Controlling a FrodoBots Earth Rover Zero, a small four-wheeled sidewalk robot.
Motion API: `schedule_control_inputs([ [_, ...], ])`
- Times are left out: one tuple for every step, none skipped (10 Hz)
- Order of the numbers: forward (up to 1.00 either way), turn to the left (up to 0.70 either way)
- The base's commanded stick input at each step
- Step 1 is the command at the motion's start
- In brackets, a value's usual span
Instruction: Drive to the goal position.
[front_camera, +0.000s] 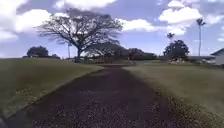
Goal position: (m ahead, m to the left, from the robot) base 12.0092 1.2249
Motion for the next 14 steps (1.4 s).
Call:
schedule_control_inputs([
  [0.30,0.00],
  [0.30,0.00],
  [0.30,0.00],
  [0.30,0.00],
  [0.30,0.00],
  [0.30,0.00],
  [0.30,0.00],
  [0.30,0.00],
  [0.30,0.00],
  [0.30,0.00],
  [0.30,0.00],
  [0.30,0.00],
  [0.30,0.00],
  [0.30,0.00],
])
